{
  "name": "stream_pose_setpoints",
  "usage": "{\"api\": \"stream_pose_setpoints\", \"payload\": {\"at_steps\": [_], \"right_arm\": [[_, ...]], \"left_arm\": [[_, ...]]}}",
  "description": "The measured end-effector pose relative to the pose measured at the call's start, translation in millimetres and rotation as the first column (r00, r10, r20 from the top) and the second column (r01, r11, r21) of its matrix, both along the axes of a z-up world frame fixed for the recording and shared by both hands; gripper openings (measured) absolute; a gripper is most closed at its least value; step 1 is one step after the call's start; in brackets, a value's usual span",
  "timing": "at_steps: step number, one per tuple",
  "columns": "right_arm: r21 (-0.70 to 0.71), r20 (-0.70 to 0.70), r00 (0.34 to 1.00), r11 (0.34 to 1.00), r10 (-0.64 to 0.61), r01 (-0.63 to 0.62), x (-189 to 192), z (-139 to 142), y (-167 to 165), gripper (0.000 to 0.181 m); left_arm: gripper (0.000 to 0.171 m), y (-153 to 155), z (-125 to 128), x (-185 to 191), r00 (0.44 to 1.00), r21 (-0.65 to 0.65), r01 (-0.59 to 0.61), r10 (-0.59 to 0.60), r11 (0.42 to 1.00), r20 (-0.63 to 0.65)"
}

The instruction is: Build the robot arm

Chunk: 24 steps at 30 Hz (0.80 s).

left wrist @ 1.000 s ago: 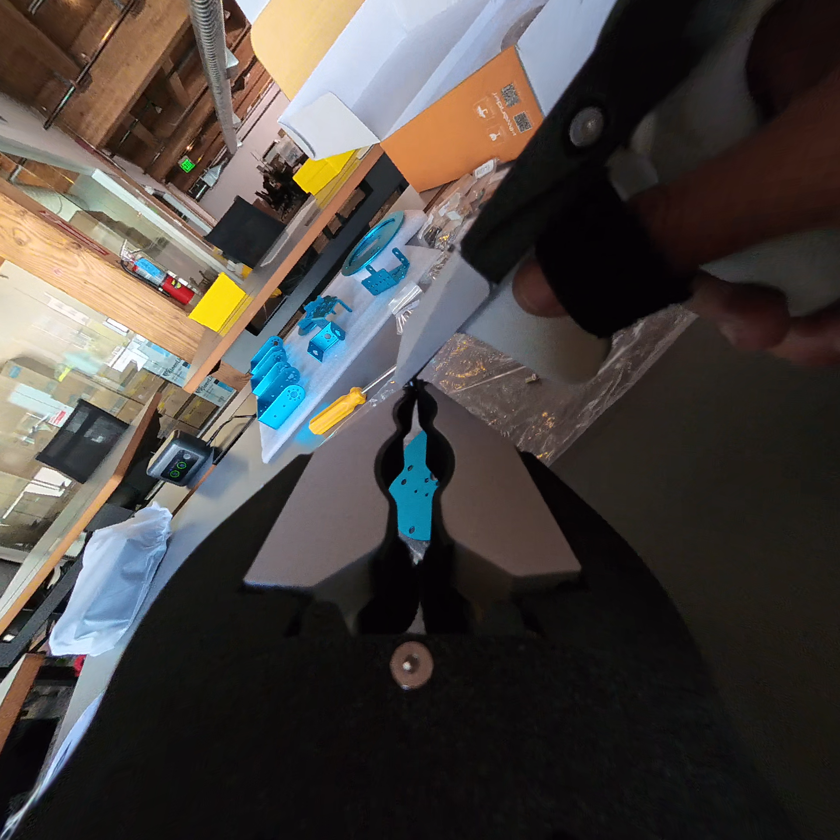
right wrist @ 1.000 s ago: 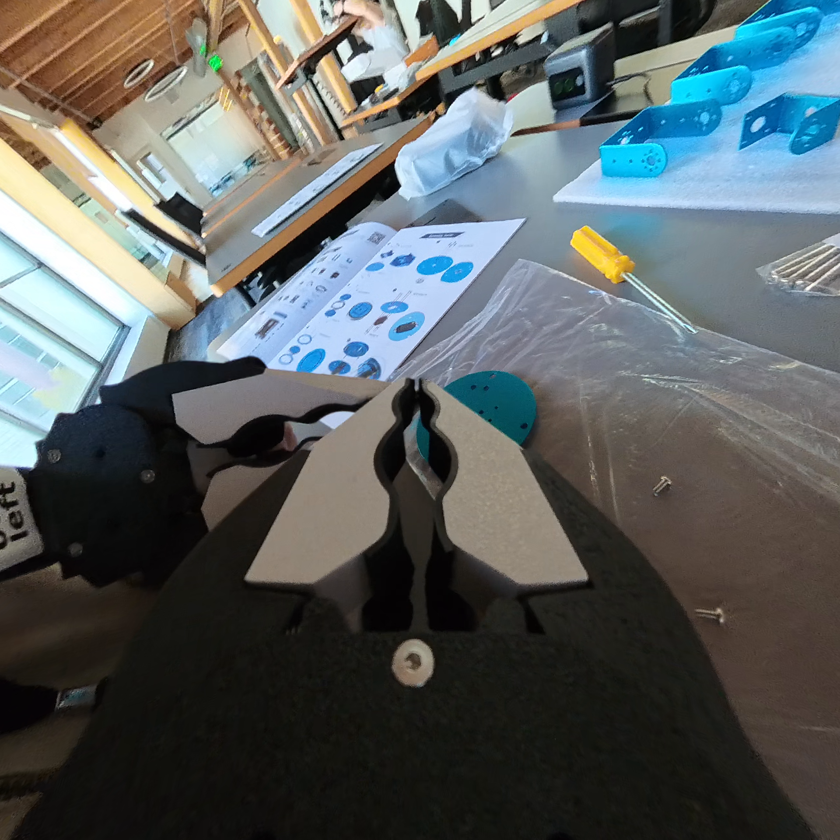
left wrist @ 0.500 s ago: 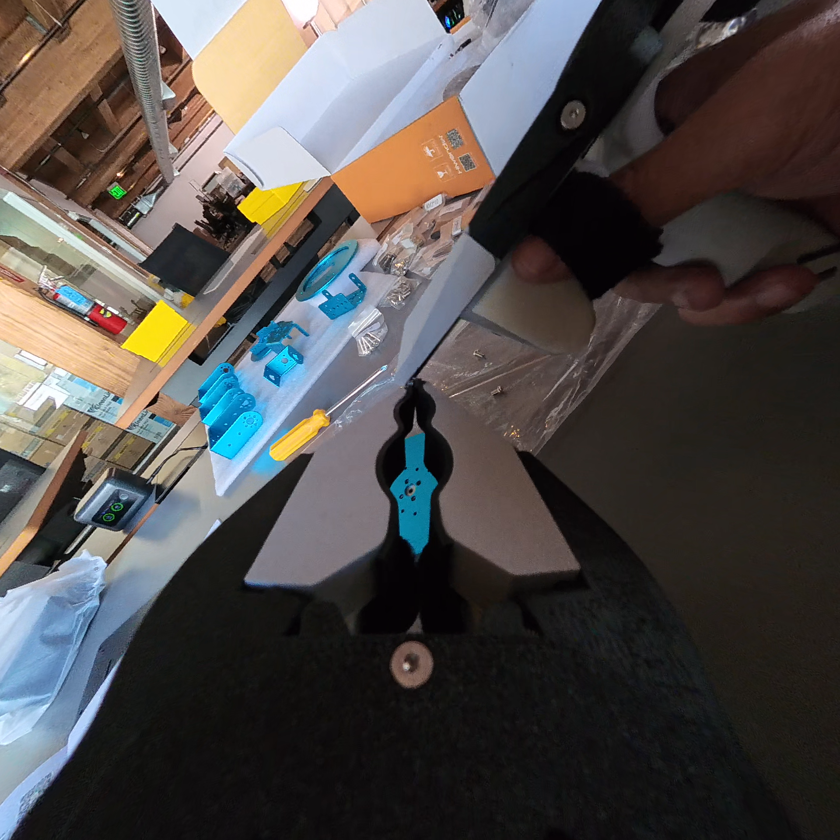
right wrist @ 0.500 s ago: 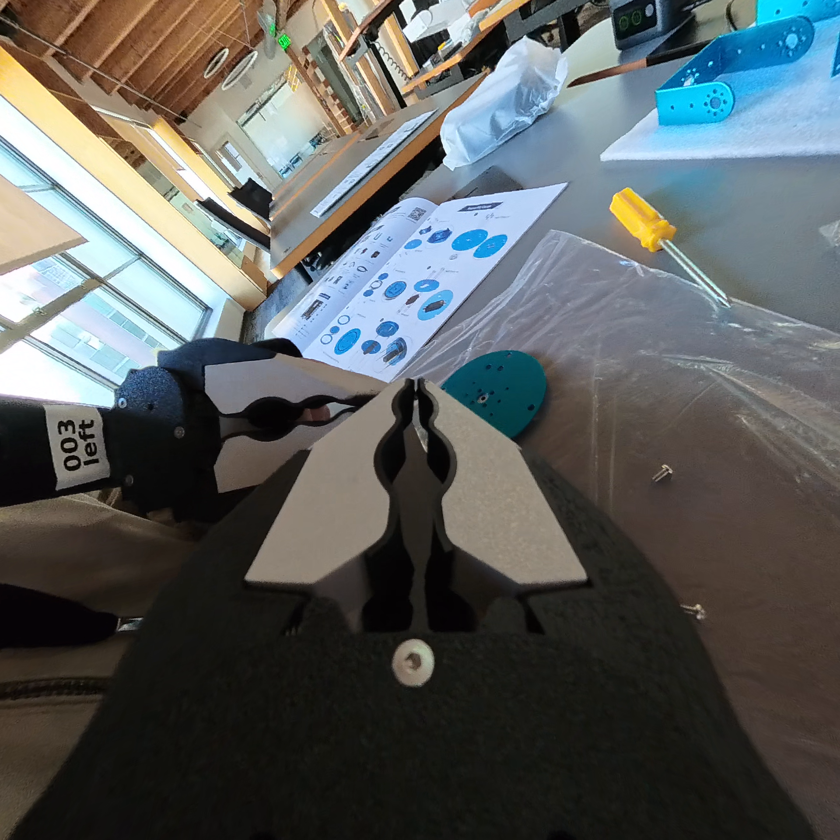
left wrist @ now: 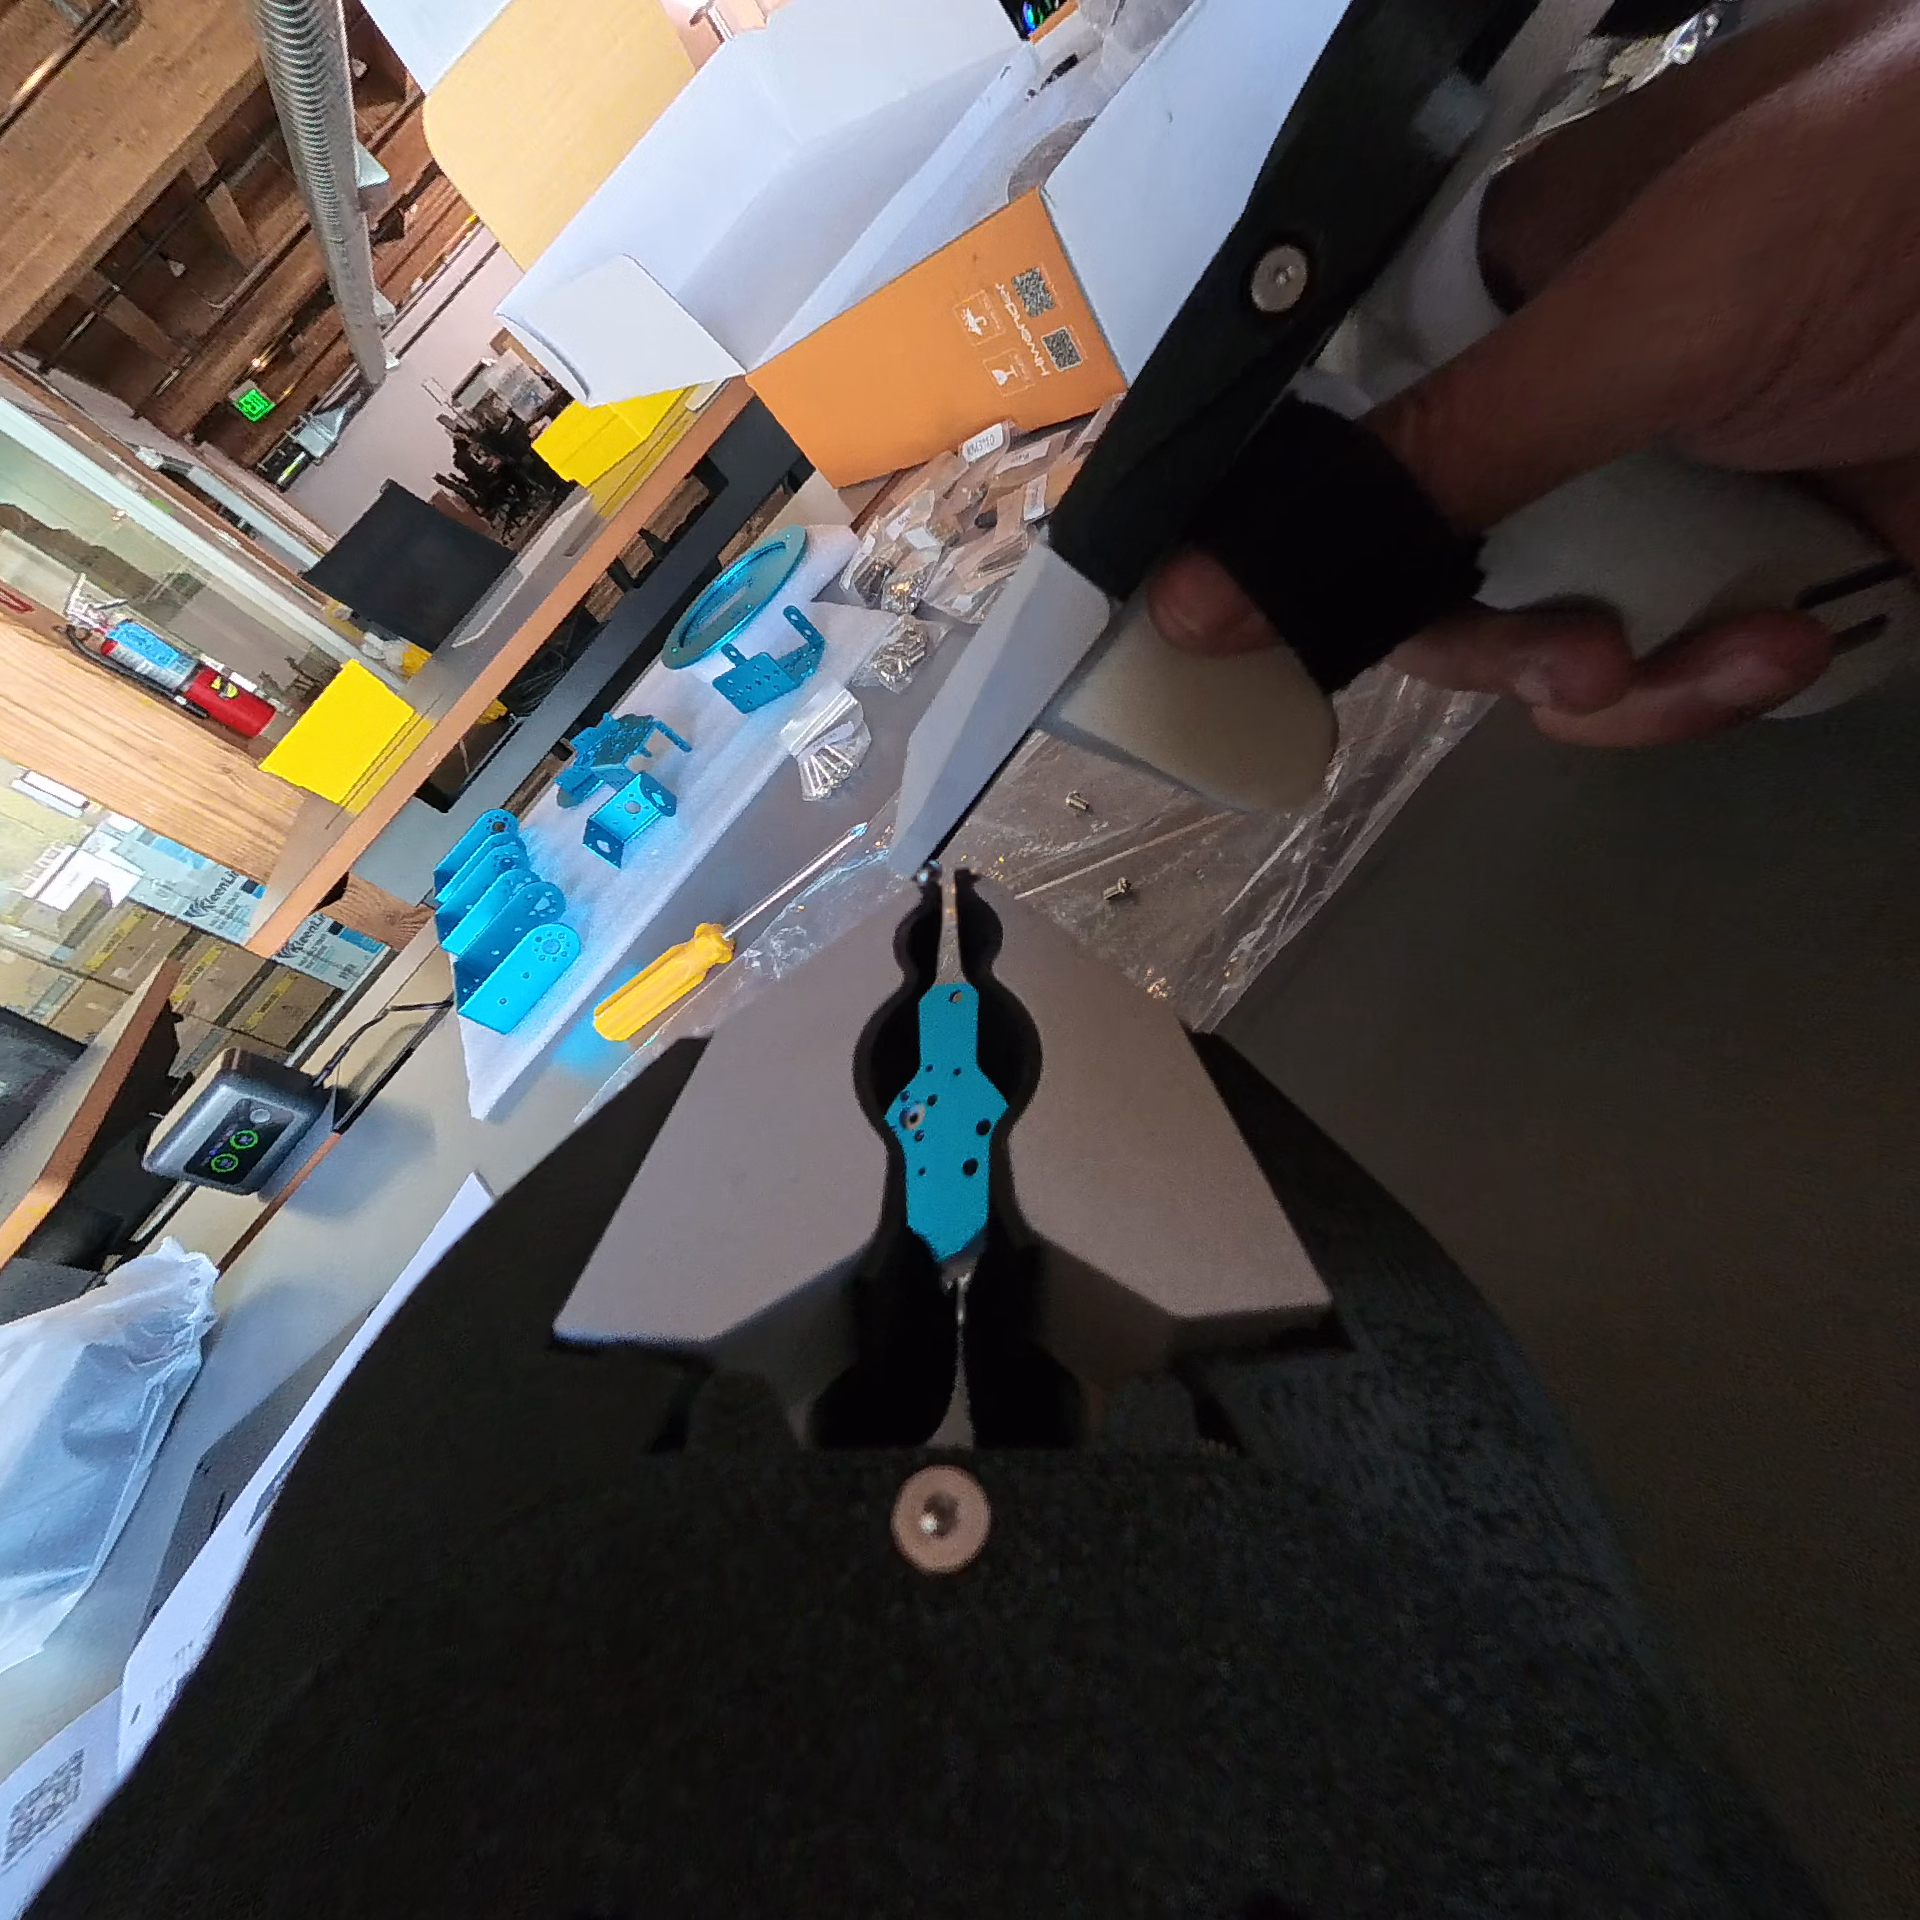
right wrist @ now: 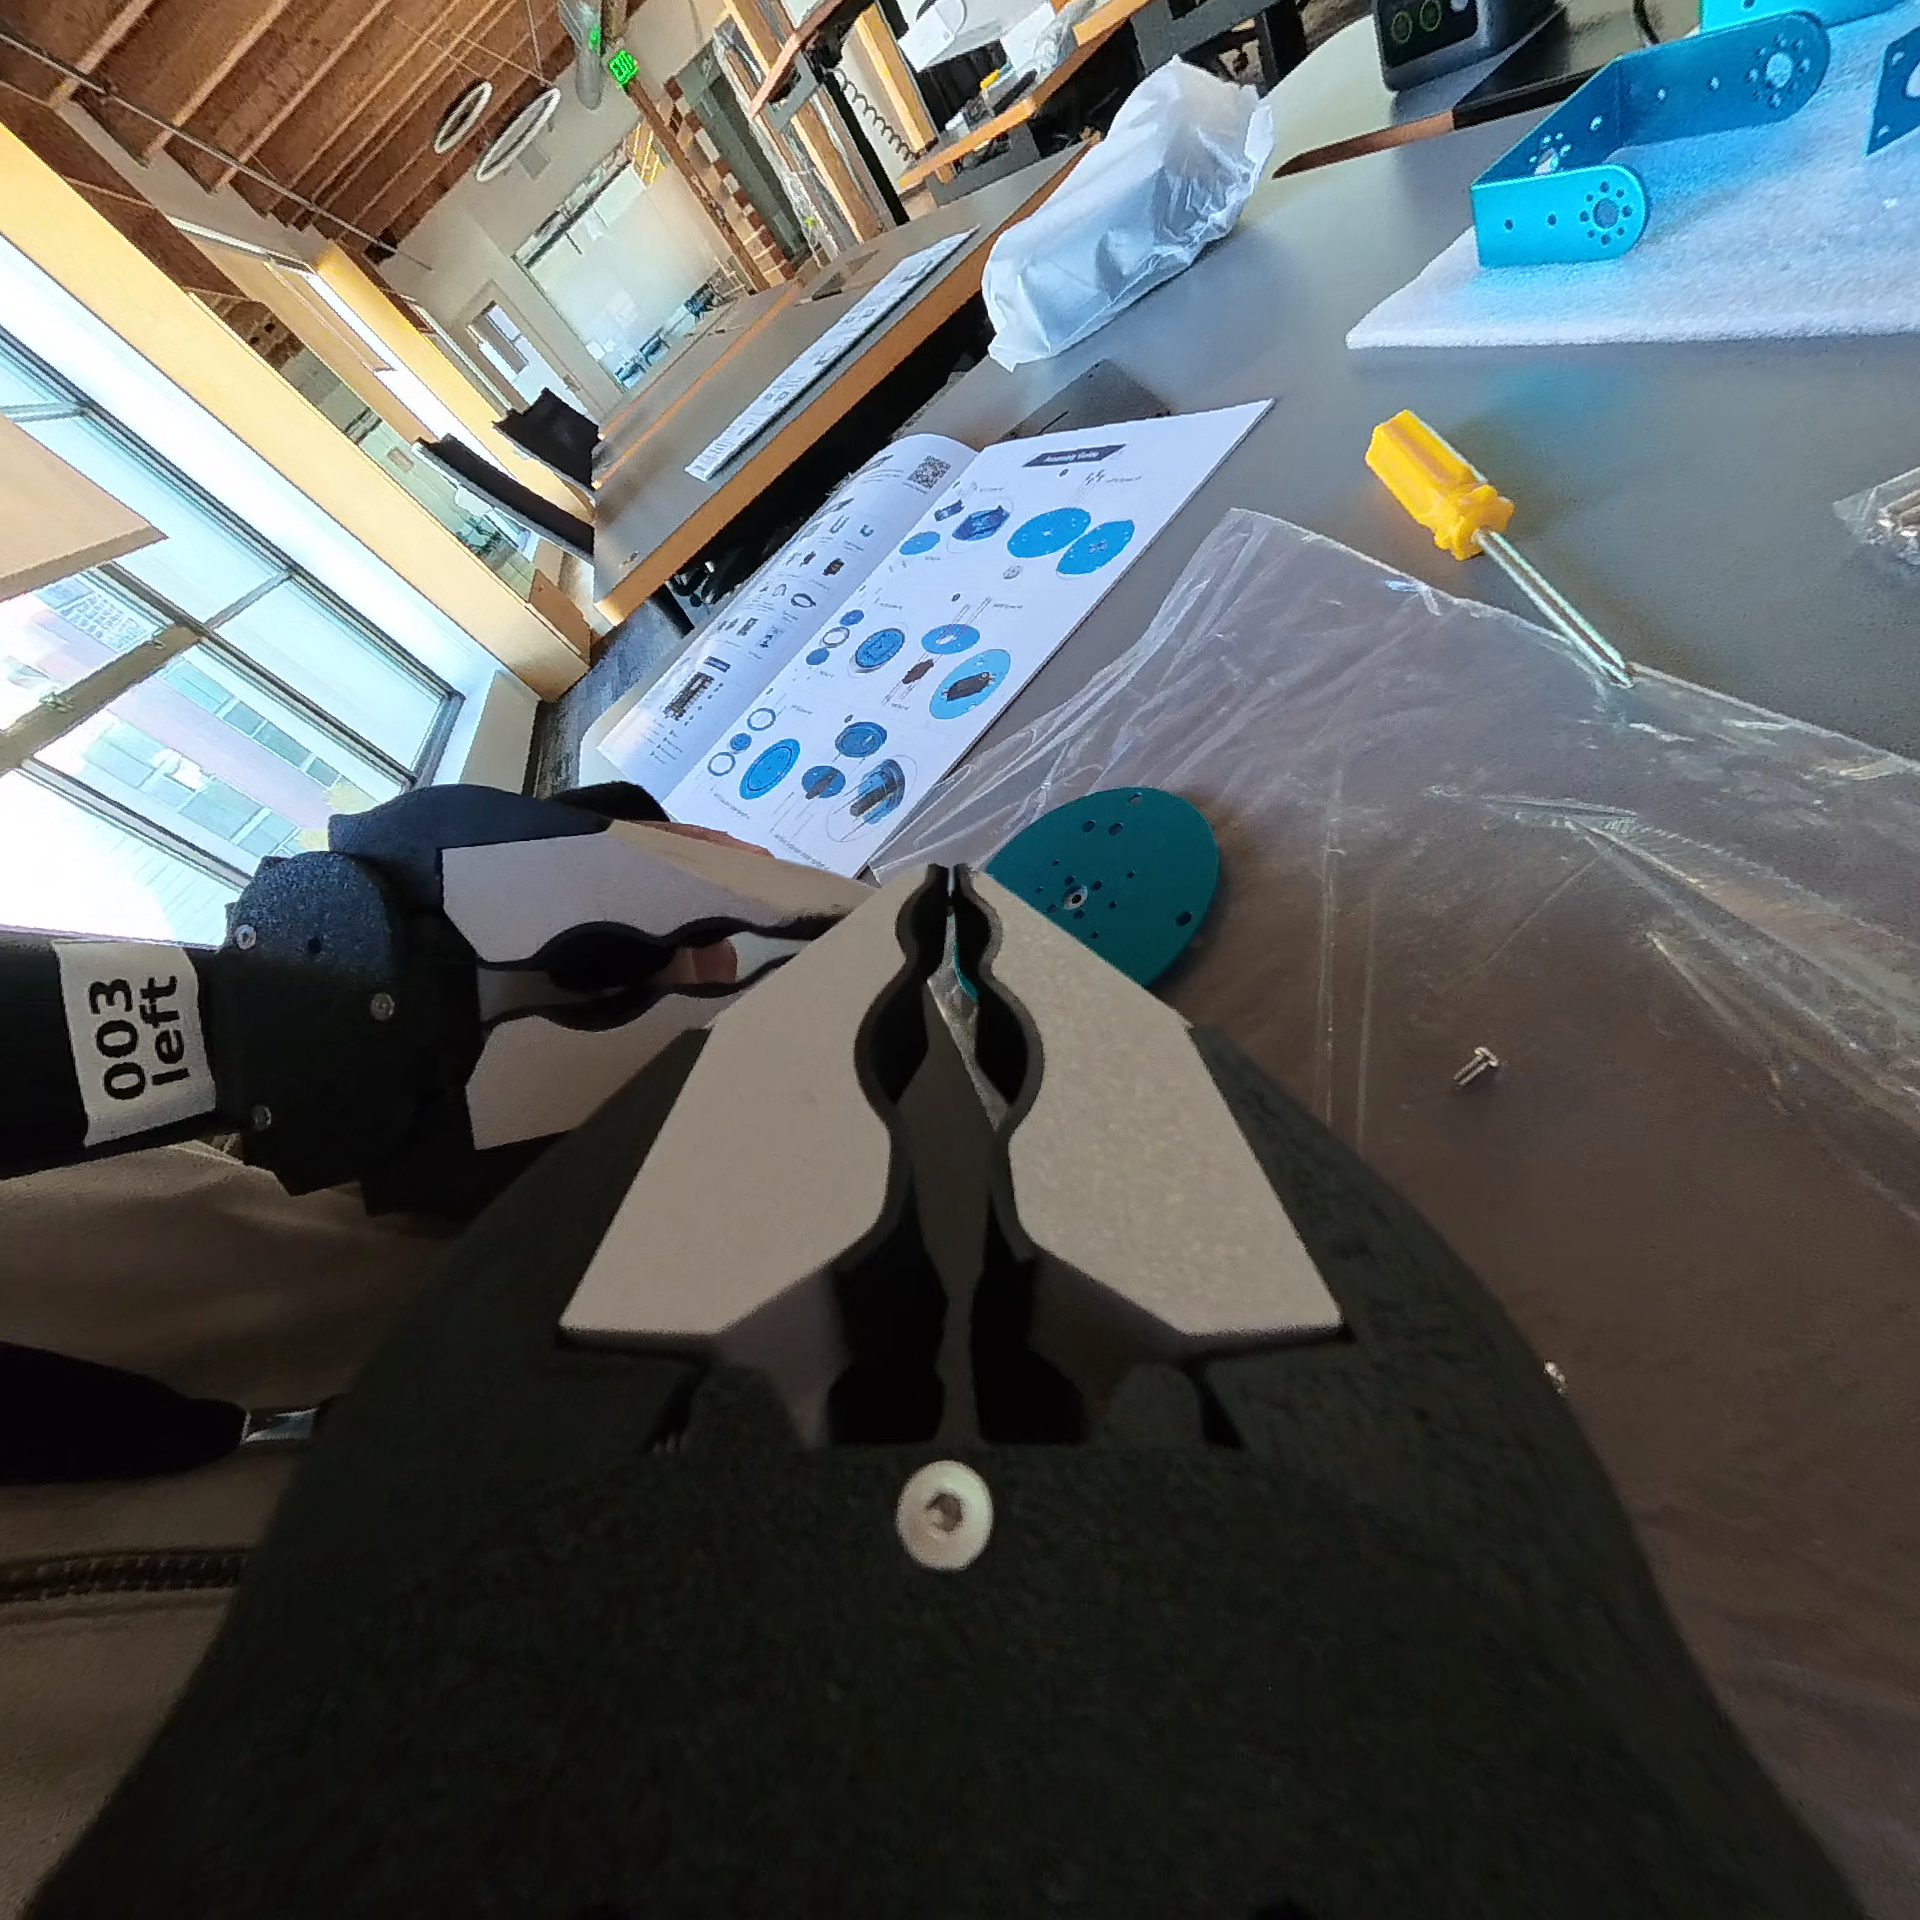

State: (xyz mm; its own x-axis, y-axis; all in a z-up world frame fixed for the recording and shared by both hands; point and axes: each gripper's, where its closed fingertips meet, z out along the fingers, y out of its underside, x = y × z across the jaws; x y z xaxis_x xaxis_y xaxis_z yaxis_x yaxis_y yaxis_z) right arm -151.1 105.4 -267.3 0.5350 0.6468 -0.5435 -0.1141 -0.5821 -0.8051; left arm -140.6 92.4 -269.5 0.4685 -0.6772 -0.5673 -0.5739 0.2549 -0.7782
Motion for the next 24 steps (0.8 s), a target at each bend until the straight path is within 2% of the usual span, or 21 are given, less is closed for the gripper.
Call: {"api": "stream_pose_setpoints", "payload": {"at_steps": [6, 13, 24], "right_arm": [[-0.010, 0.005, 1.000, 1.000, 0.009, -0.008, -1.0, -2.2, -1.1, 0.000], [-0.028, -0.007, 1.000, 1.000, 0.011, -0.012, -1.4, -3.1, -1.8, 0.000], [-0.128, -0.162, 0.985, 0.988, 0.061, -0.082, -0.9, 0.2, -5.9, 0.000]], "left_arm": [[0.006, 2.3, 1.5, -1.8, 1.000, -0.020, -0.011, 0.012, 1.000, 0.027], [0.002, 3.3, 0.1, -2.0, 1.000, 0.022, -0.021, 0.021, 1.000, -0.010], [0.002, -0.9, 3.5, -1.2, 1.000, 0.051, 0.014, -0.014, 0.999, -0.012]]}}
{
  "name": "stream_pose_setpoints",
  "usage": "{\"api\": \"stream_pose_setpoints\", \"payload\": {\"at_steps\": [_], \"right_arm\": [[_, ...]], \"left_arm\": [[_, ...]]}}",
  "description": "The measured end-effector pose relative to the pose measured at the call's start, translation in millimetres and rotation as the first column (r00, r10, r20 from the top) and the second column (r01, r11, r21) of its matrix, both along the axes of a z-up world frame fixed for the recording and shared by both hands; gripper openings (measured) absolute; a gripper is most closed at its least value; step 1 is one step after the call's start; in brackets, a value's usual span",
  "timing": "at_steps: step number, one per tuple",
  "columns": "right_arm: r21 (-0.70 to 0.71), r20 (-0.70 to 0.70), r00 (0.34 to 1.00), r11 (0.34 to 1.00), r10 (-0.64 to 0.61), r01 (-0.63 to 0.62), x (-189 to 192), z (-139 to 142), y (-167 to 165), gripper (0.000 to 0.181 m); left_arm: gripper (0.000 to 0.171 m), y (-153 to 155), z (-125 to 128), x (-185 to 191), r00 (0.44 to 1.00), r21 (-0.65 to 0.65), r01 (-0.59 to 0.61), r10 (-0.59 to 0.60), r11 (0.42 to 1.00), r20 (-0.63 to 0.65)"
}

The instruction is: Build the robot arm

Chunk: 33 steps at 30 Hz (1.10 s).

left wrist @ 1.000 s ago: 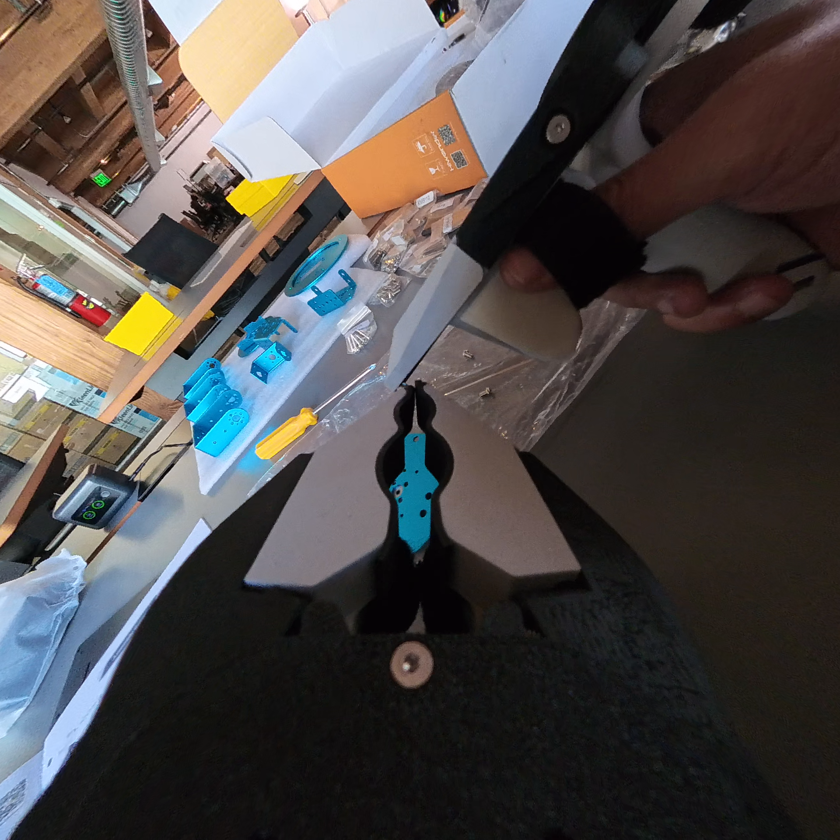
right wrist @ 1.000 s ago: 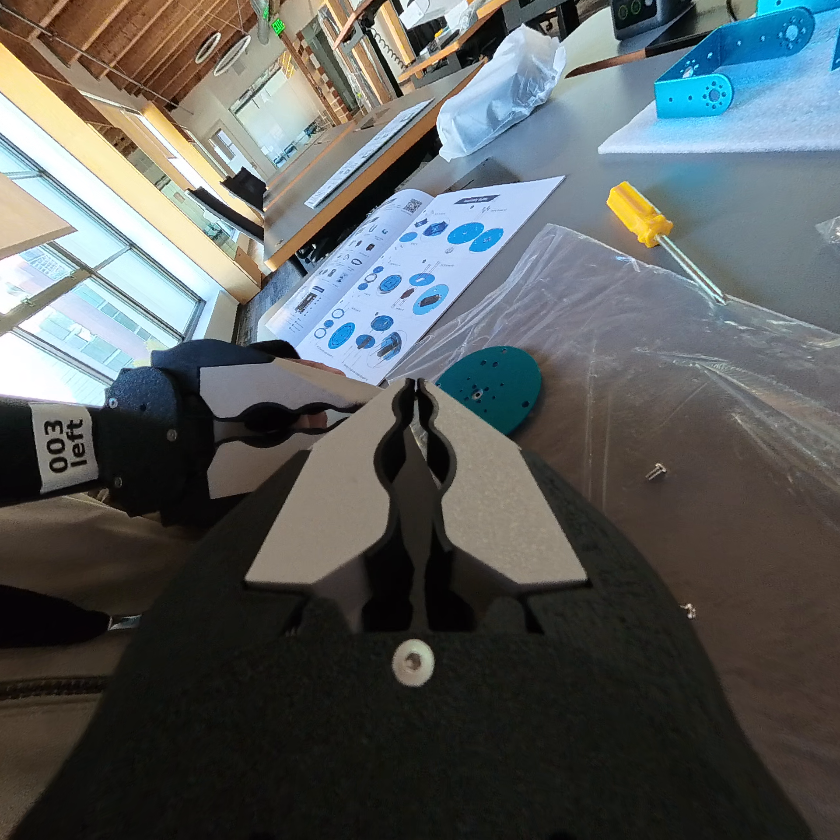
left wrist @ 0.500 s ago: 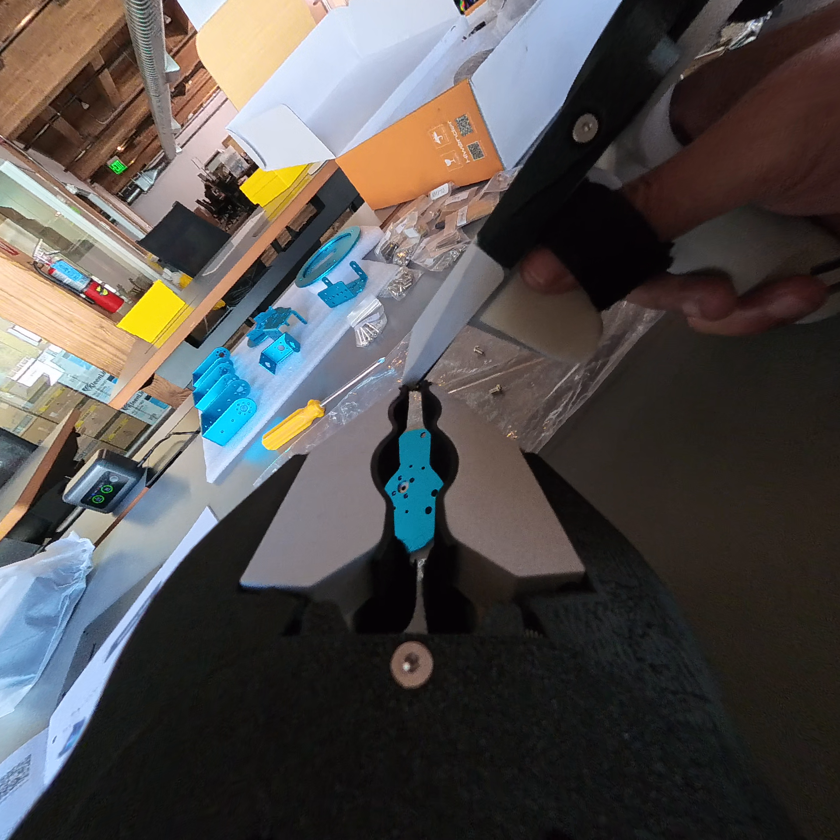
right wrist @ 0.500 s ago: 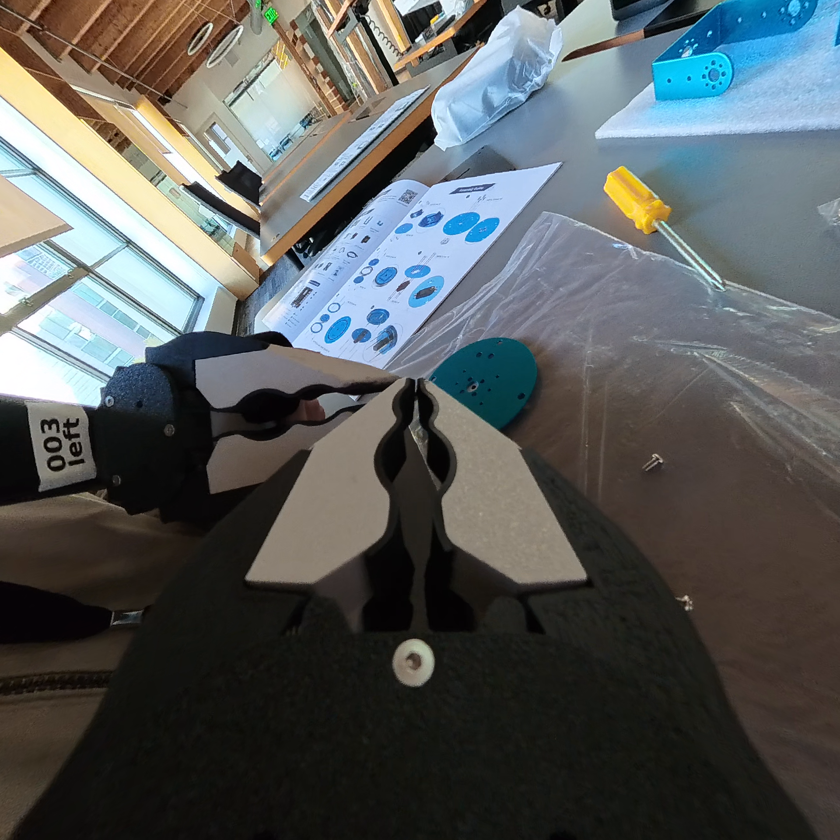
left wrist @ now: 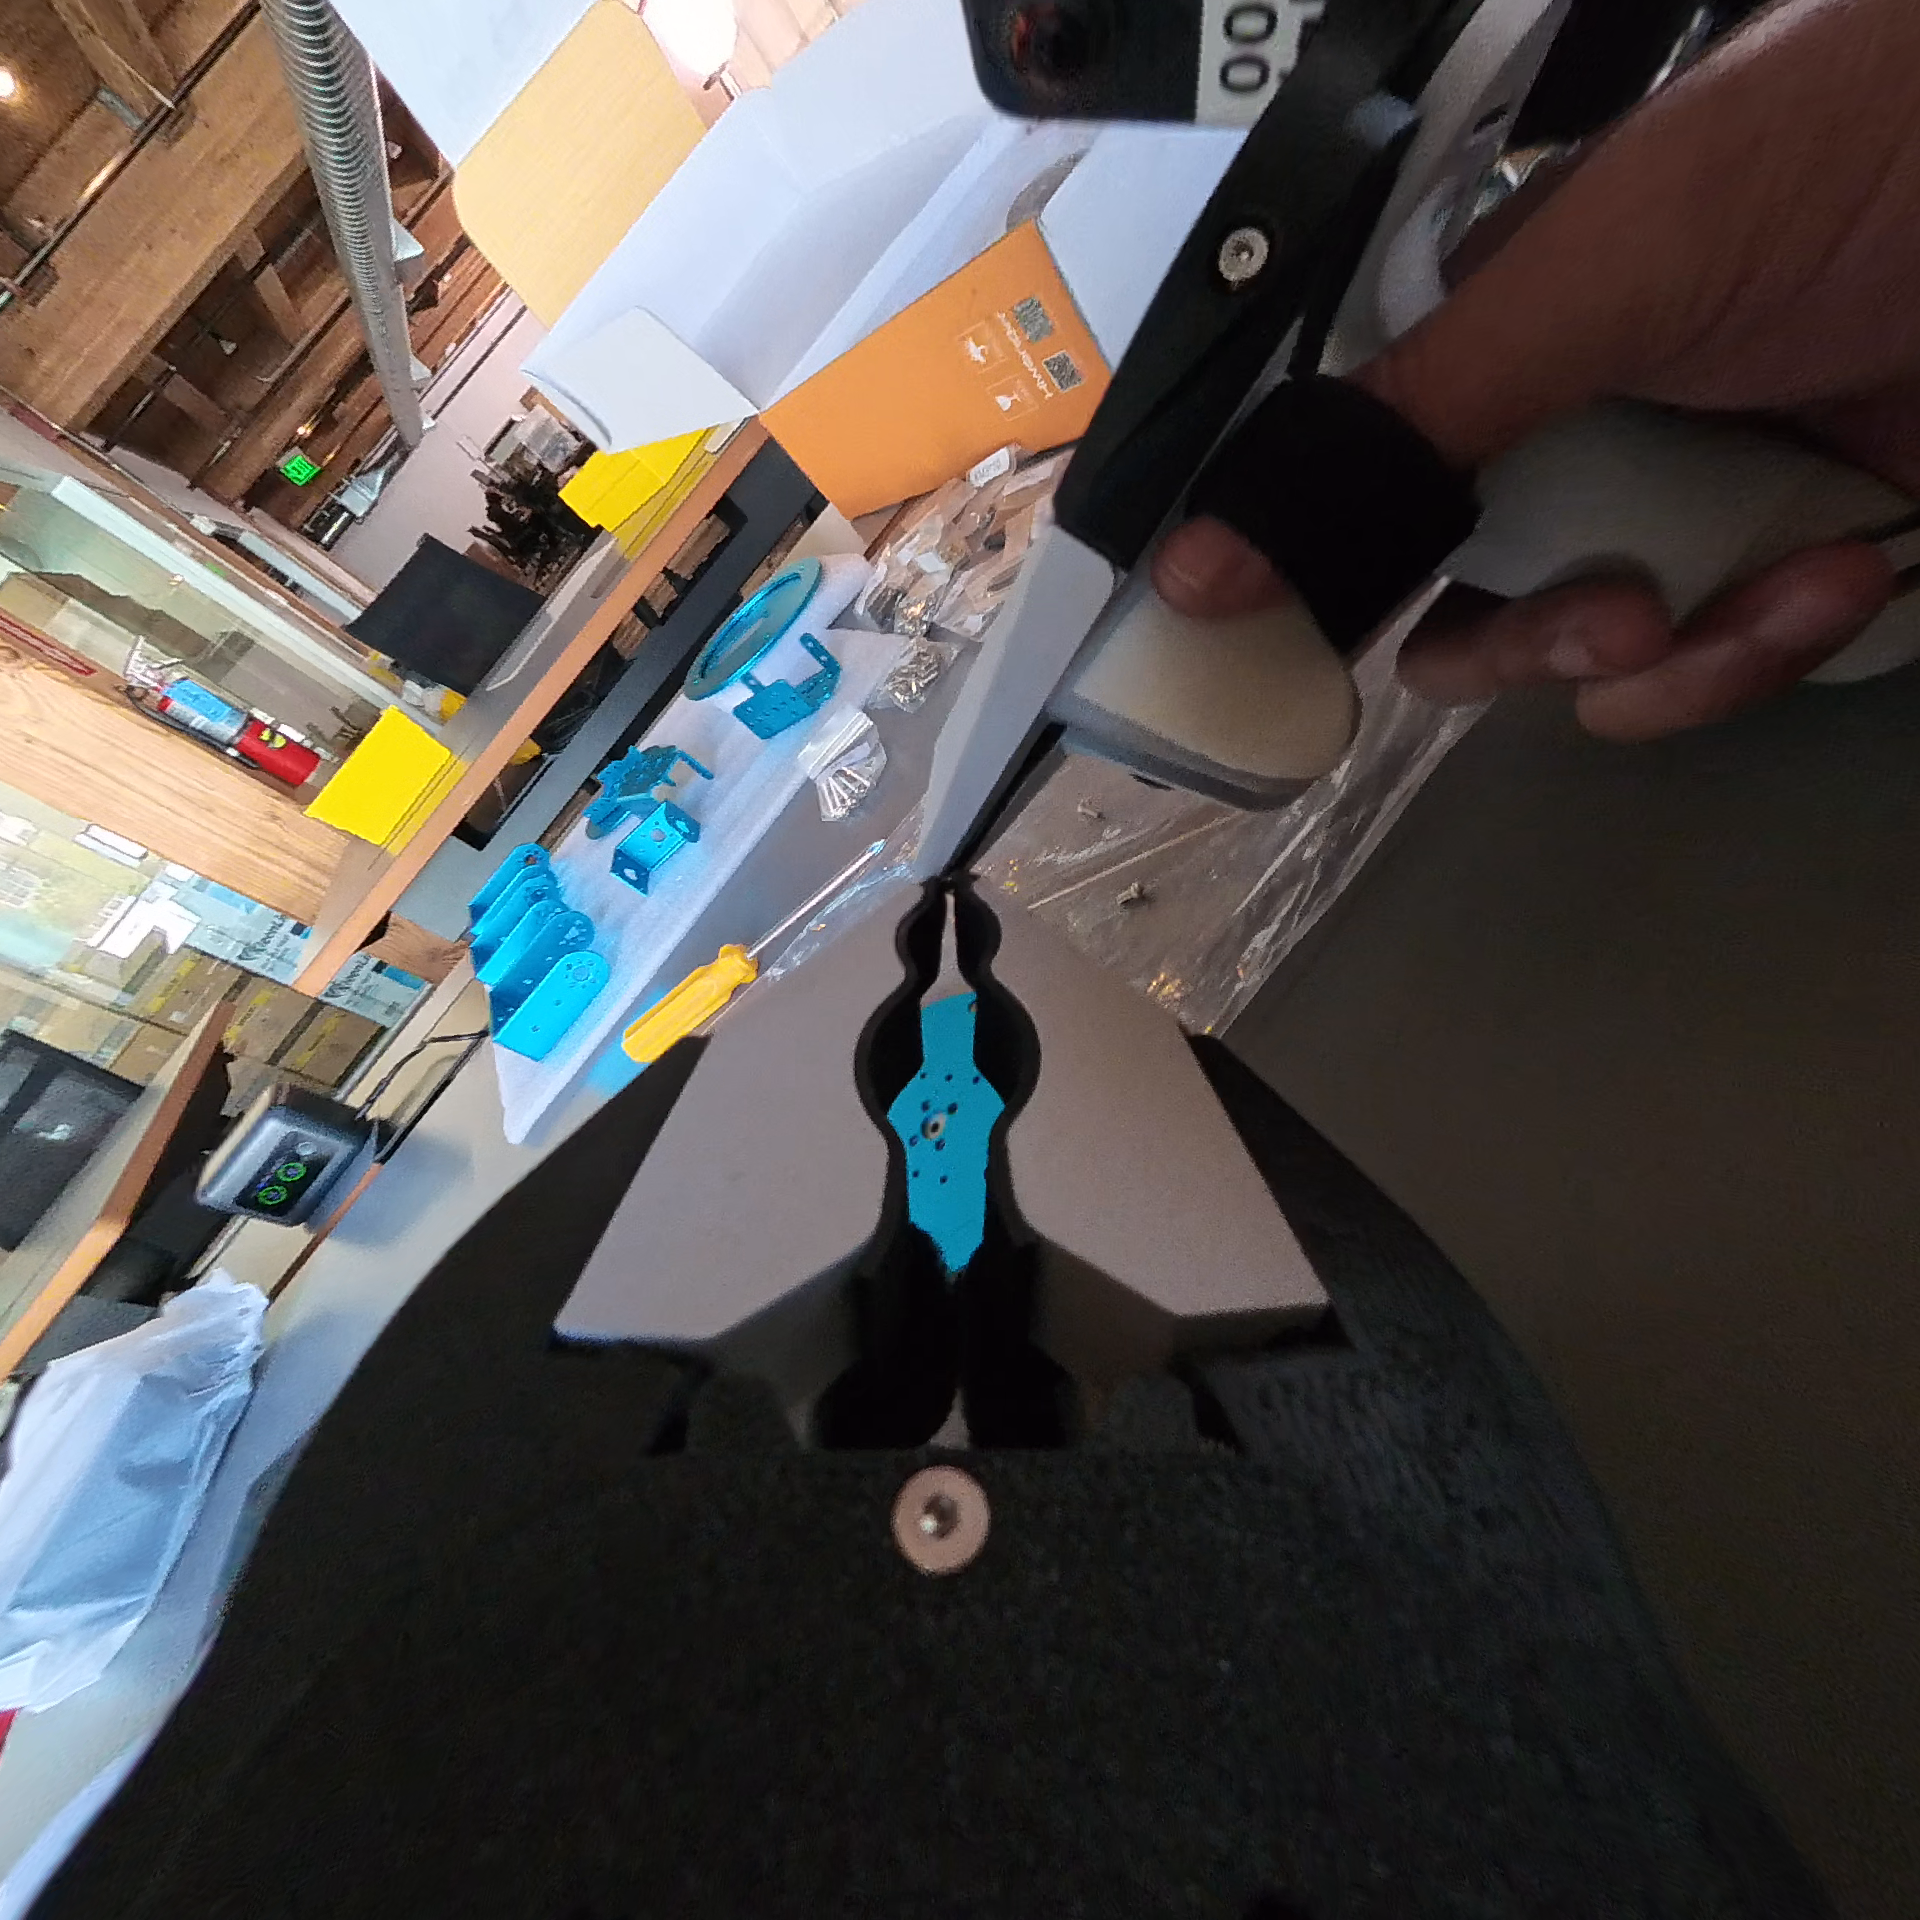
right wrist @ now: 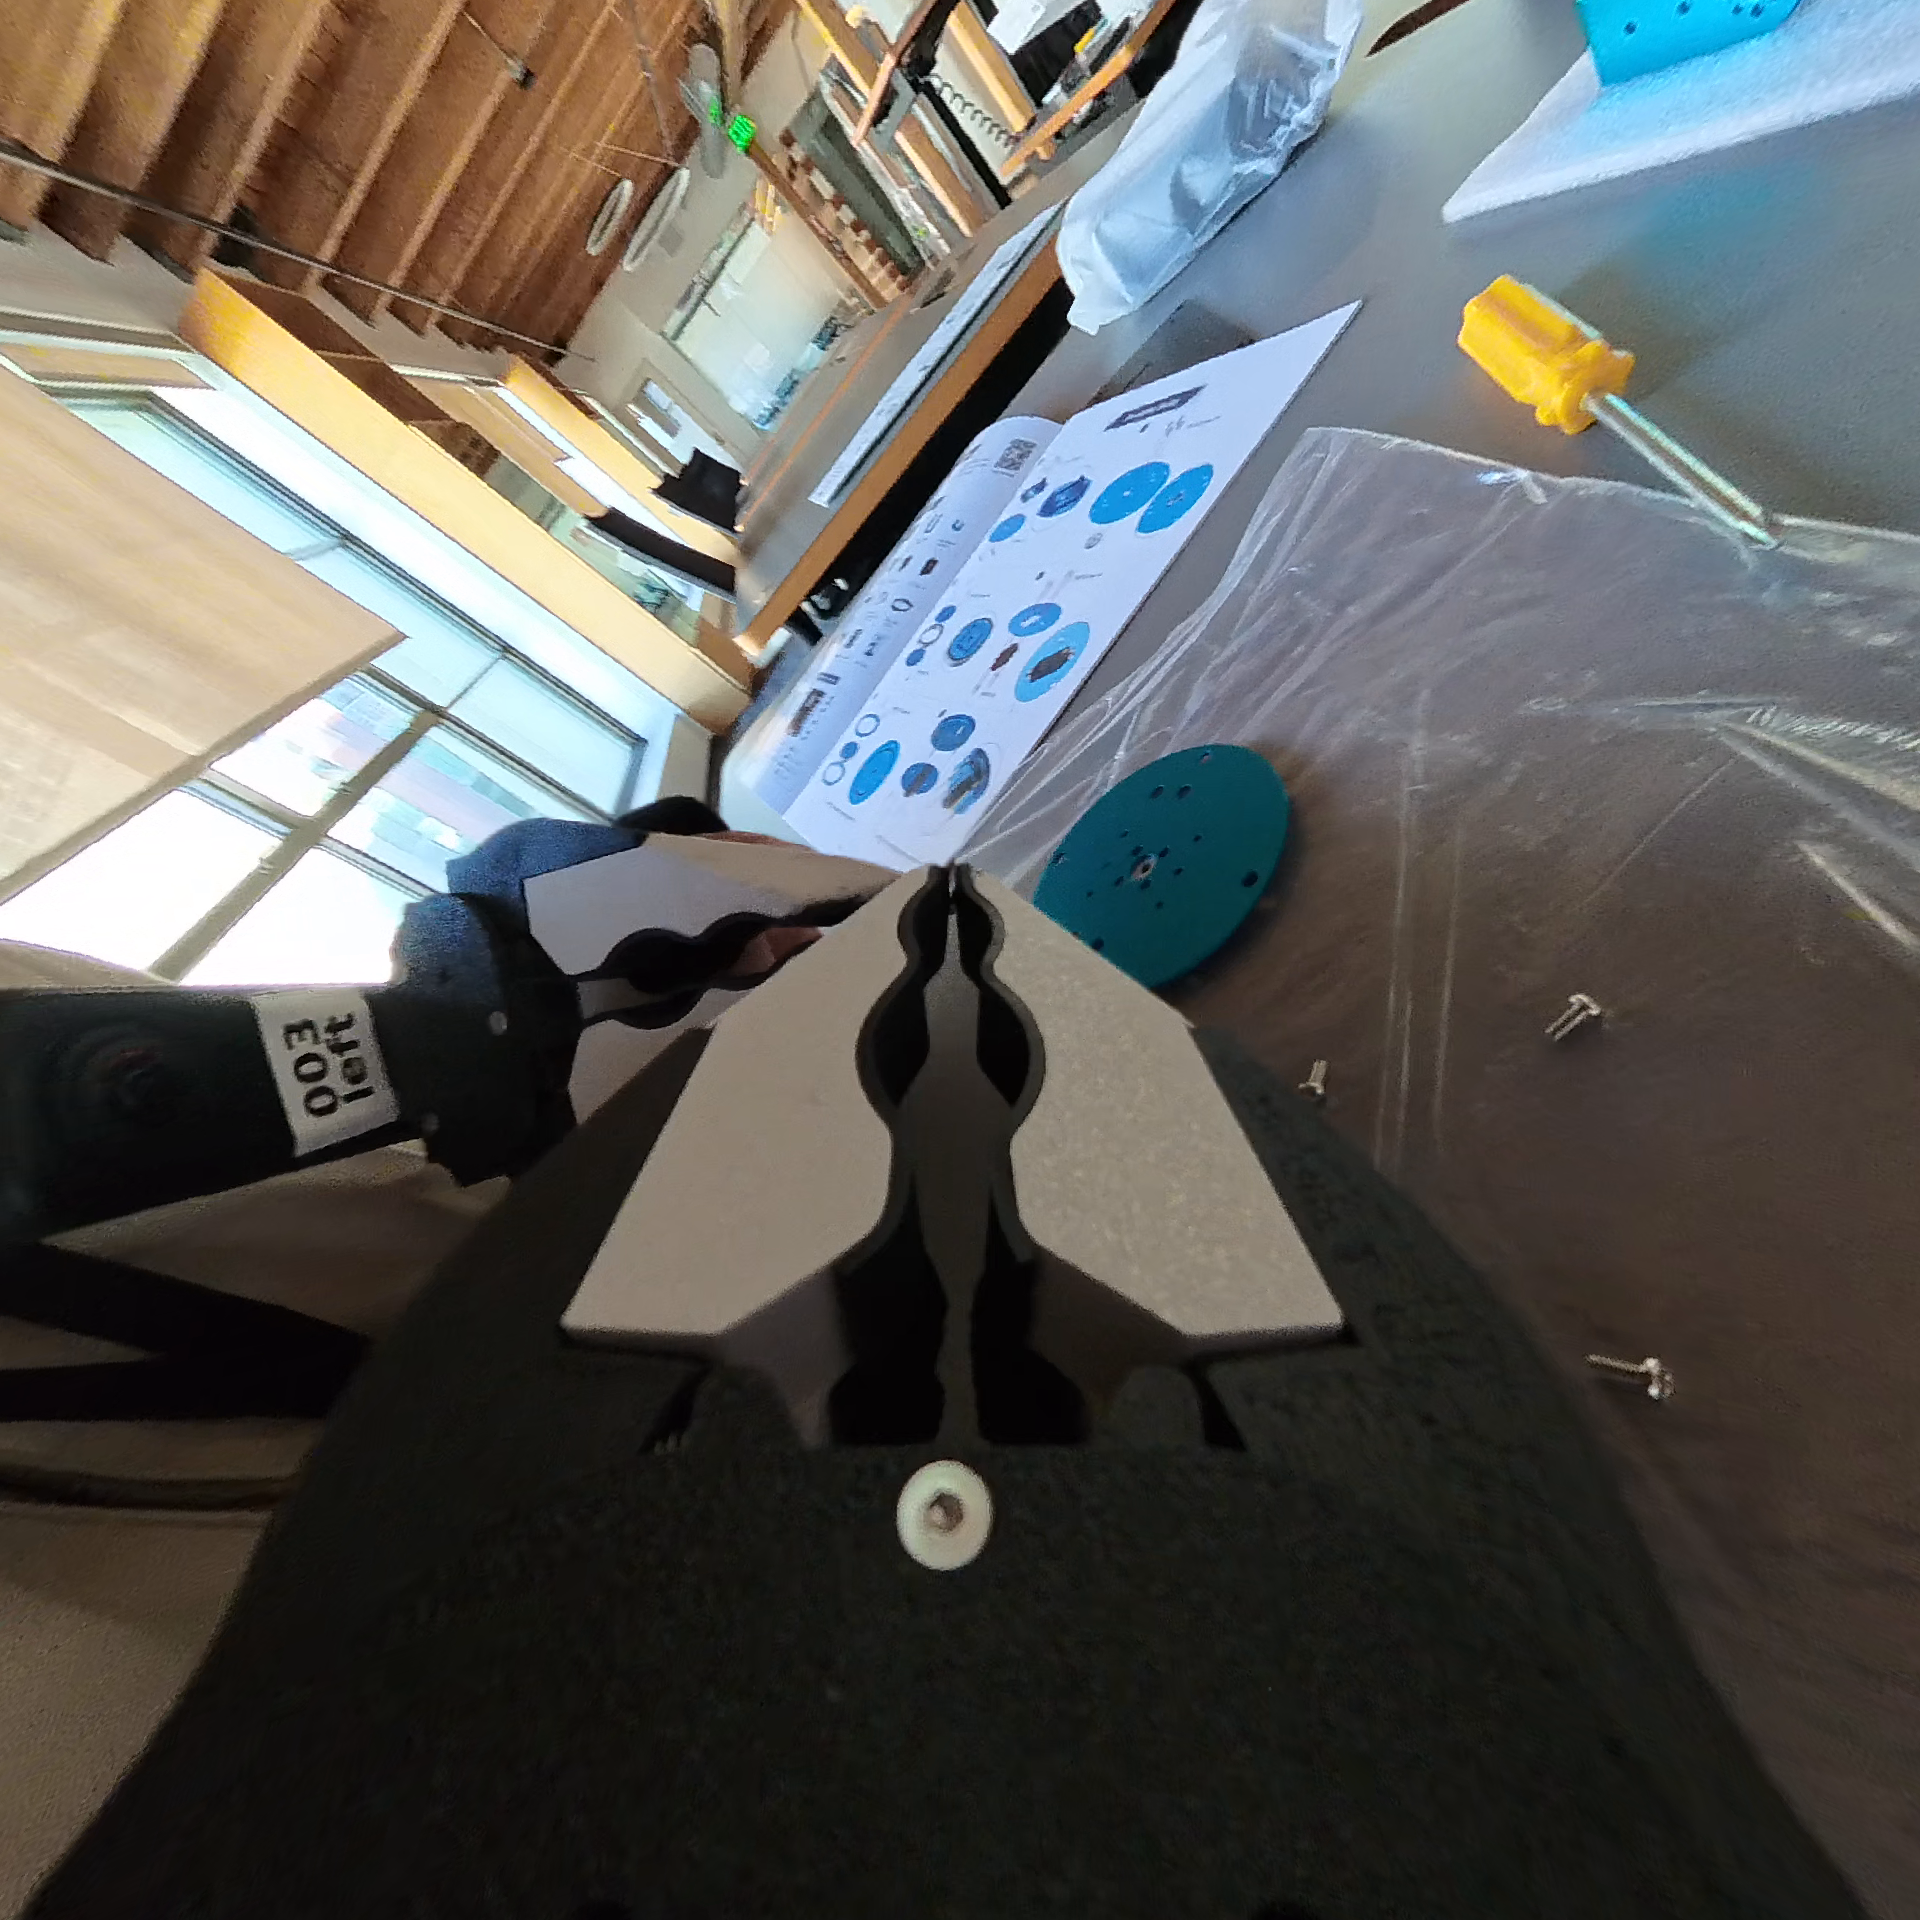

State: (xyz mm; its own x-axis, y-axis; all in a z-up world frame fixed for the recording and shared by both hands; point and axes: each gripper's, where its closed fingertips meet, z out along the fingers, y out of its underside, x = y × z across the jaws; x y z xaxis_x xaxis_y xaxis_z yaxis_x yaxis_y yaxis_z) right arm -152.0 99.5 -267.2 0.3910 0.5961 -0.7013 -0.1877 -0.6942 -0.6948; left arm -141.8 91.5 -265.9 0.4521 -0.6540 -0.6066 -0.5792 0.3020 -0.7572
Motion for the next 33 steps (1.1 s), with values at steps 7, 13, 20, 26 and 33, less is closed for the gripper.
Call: {"api": "stream_pose_setpoints", "payload": {"at_steps": [7, 13, 20, 26, 33], "right_arm": [[-0.084, -0.138, 0.989, 0.995, 0.045, -0.057, 1, 4, -4, 0.001], [-0.086, -0.297, 0.953, 0.992, 0.066, -0.095, 14, 24, -2, 0.006], [-0.167, -0.505, 0.770, 0.831, 0.390, -0.531, 20, 45, -30, 0.027], [-0.132, -0.617, 0.613, 0.702, 0.494, -0.699, 6, 60, -49, 0.021], [-0.124, -0.649, 0.582, 0.686, 0.490, -0.717, 0, 57, -54, 0.011]], "left_arm": [[0.001, -4, 4, 2, 0.996, -0.069, 0.061, -0.056, 0.996, 0.071], [0.002, -13, 14, 4, 0.969, -0.150, 0.170, -0.137, 0.974, 0.205], [0.001, -37, 55, -1, 0.839, -0.090, 0.400, -0.325, 0.912, 0.437], [0.001, -43, 60, -2, 0.817, -0.041, 0.427, -0.366, 0.903, 0.445], [0.001, -44, 55, 1, 0.834, -0.039, 0.420, -0.368, 0.907, 0.412]]}}
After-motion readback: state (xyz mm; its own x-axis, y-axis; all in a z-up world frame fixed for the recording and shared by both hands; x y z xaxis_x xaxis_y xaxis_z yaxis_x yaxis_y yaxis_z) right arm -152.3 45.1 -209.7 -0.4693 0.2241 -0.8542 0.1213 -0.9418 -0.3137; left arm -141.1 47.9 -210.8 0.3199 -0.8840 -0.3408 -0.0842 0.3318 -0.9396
